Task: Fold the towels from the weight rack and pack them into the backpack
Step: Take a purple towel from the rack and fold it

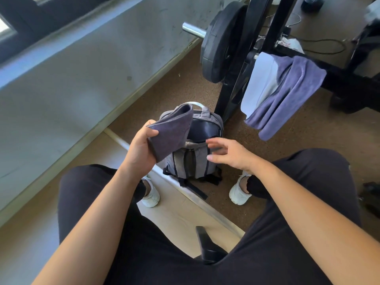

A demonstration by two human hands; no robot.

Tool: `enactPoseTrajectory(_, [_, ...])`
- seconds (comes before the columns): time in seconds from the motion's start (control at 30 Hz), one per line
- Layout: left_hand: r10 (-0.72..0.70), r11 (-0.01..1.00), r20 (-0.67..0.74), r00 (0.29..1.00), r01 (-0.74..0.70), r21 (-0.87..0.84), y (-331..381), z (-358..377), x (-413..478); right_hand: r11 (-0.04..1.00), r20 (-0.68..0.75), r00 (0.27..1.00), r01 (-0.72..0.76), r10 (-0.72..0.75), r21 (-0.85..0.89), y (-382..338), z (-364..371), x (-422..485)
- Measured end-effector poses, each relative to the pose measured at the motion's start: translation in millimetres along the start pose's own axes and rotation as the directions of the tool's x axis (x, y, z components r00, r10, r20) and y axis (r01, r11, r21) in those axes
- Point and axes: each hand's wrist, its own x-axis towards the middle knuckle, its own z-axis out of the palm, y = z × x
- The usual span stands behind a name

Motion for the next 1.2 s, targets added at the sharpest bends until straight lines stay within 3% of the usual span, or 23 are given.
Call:
enactPoseTrajectory(0.1, [-0.013, 1.0, 0.068, 0.998, 0.012, 0.011, -0.9, 6.5, -4.5, 0.991, -0.069, 0.996, 0.06, -0.052, 0.122, -15.3, 3.6, -0.3])
enactPoseTrajectory(0.33, [-0.038, 0.995, 0.21, 0.977, 0.056, -0.08, 0.0, 4.9, -2.3, 0.967, 0.125, 0.987, 0.069, -0.102, 0.245, -30.6, 24.0, -7.8])
enactPoseTrajectory(0.43, [-0.014, 0.995, 0.275, 0.961, 0.039, -0.087, -1.0, 5.1, -4.2, 0.929, 0.066, 0.987, 0.115, -0.147, 0.351, -36.2, 31.2, -4.9])
enactPoseTrajectory(0.53, [0.014, 0.996, 0.185, 0.983, 0.004, -0.093, -0.2, 5.7, -6.6, 0.922, -0.019, 0.991, 0.129, -0.131, 0.365, -44.2, 26.9, -7.9])
enactPoseTrajectory(0.67, [0.018, 1.0, 0.002, 1.0, -0.018, -0.012, 1.8, 2.8, -0.3, 0.942, -0.022, 0.988, 0.149, -0.15, 0.3, -55.4, 16.6, -17.9])
enactPoseTrajectory(0.73, [0.016, 0.999, -0.06, 0.998, -0.014, 0.035, -0.1, 5.1, 0.6, 0.911, 0.001, 0.989, 0.134, -0.147, 0.39, -60.3, 15.9, -22.1])
enactPoseTrajectory(0.87, [-0.106, 0.991, -0.042, 0.993, 0.109, 0.077, -3.3, 17.4, -5.3, 0.749, 0.004, 0.999, 0.034, -0.049, 0.662, -74.6, 11.8, -28.9])
enactPoseTrajectory(1.0, [-0.242, 0.942, 0.022, 0.97, 0.23, 0.244, -20.1, 24.1, -11.3, 0.637, -0.048, 0.998, 0.01, 0.042, 0.771, -79.5, -2.3, -32.7])
enactPoseTrajectory(1.1, [-0.226, 0.919, 0.085, 0.971, 0.183, 0.35, -30.3, 22.2, -11.7, 0.572, -0.095, 0.99, 0.017, 0.106, 0.82, -75.9, -10.1, -29.4])
enactPoseTrajectory(1.2, [-0.116, 0.913, -0.011, 0.993, 0.111, 0.393, -33.0, 24.5, -7.2, 0.548, -0.028, 0.993, -0.041, 0.117, 0.836, -62.8, -9.9, -24.2])
